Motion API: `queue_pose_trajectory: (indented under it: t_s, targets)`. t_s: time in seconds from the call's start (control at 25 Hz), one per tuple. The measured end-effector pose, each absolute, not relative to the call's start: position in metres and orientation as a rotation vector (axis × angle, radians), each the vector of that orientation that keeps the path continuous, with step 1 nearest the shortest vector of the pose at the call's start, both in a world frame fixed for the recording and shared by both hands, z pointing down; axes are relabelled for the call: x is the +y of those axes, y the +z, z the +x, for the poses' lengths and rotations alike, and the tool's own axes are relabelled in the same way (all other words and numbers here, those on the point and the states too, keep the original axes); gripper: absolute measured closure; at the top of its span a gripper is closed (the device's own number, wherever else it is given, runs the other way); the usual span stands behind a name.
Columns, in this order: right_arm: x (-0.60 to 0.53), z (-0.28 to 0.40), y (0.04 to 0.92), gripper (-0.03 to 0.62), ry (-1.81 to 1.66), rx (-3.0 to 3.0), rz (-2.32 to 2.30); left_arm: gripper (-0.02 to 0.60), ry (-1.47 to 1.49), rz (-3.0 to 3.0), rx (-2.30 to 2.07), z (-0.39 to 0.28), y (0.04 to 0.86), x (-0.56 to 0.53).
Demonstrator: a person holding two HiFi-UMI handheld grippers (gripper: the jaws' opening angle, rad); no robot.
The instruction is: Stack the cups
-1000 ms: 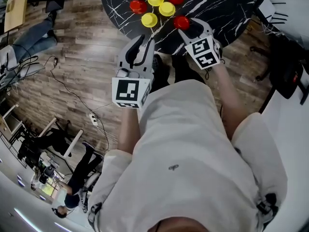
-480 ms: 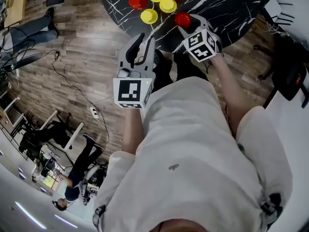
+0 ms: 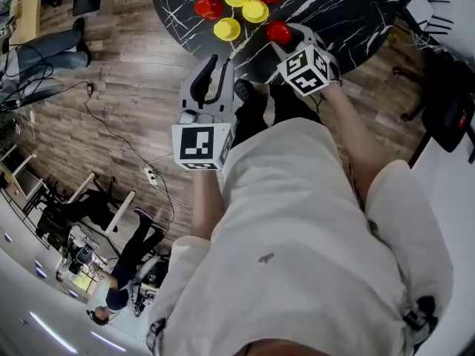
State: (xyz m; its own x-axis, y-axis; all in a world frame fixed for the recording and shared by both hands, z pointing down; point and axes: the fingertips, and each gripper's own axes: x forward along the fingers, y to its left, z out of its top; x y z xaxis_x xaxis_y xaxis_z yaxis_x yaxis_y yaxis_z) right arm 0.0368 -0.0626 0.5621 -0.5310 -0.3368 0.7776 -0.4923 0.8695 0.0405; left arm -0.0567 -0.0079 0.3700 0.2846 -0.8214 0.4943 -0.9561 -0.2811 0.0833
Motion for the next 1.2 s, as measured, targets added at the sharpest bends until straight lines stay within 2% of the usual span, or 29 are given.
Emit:
queue_pose_trajectory:
  t_s: [0.76,1.2]
  targets:
    - [-0.051,0.094,0.549,0.375,0.277,-2.155,0.739,0.505,0.519,2.319,-1.516,-0.014,0.364,-0.013]
    - [-0.044,0.121,0.558,0.375,0.317,-2.100,0.809,0.505,0.525,2.334,-1.489,-0.017,0.370,-0.018]
